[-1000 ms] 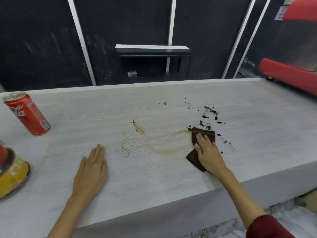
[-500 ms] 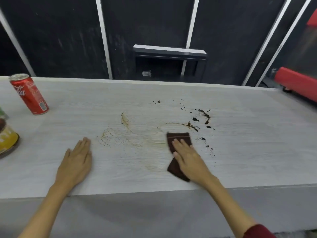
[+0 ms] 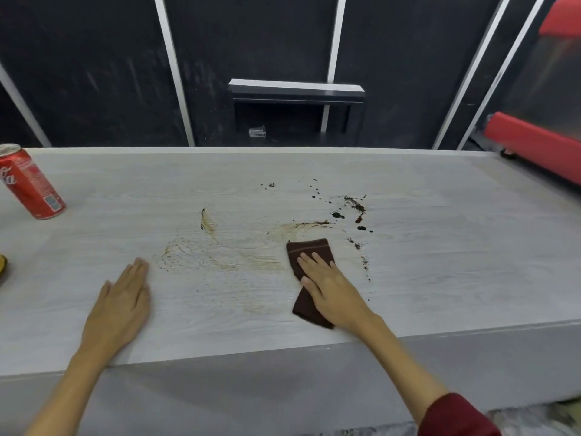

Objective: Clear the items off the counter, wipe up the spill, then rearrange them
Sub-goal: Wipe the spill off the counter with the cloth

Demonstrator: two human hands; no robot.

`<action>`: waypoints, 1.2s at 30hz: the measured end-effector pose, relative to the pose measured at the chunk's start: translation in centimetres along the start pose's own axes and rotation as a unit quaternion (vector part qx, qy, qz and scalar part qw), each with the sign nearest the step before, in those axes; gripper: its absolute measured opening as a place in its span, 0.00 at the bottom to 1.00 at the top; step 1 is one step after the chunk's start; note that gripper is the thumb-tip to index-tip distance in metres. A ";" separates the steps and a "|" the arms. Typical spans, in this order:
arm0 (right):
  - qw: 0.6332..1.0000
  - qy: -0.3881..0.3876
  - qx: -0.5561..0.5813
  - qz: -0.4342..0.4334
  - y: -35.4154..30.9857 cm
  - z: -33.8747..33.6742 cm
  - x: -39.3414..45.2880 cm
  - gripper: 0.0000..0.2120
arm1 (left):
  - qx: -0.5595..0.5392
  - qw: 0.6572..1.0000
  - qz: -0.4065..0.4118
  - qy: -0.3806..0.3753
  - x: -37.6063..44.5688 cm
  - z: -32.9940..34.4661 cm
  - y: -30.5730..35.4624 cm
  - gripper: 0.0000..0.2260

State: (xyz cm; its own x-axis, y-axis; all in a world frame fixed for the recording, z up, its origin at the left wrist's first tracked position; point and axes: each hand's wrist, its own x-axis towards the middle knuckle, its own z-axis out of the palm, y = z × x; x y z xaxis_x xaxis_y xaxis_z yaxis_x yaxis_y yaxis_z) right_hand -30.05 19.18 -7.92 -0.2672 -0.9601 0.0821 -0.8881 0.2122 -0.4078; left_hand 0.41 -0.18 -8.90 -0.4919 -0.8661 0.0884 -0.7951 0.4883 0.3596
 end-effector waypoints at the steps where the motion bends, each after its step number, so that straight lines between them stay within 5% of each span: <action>1: 1.000 0.011 0.001 0.016 1.0 -0.5 -1.0 0.23 | 0.000 1.000 -0.001 -0.001 0.0 0.0 0.0 0.23; 7: 0.978 0.100 0.006 0.181 6.3 -3.2 -1.2 0.22 | -0.003 1.000 -0.002 0.002 0.0 0.0 0.4 0.23; 10: 0.971 0.083 -0.011 0.225 6.3 -3.7 2.8 0.23 | -0.001 1.000 -0.002 -0.001 -0.2 0.0 0.4 0.23; 19: 0.999 -0.006 -0.002 0.050 0.2 -0.4 6.1 0.23 | -0.027 0.999 0.017 -0.010 2.5 0.1 0.2 0.22; 28: 0.969 0.079 -0.008 0.233 8.6 -4.3 8.6 0.23 | -0.061 0.998 -0.004 0.000 8.7 -0.7 -1.9 0.22; 36: 0.997 -0.009 0.010 0.072 3.3 -1.2 16.0 0.23 | -0.058 0.998 0.004 0.025 9.3 -0.3 -2.2 0.21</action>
State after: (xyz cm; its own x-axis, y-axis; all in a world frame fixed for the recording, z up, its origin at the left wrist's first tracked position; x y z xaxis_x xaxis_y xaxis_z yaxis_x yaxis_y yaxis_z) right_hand -37.69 4.68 -6.86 -0.3850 -0.9229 0.0044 -0.8331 0.3455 -0.4320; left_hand -2.32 -9.29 -8.56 -0.4764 -0.8685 0.1371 -0.7435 0.4812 0.4644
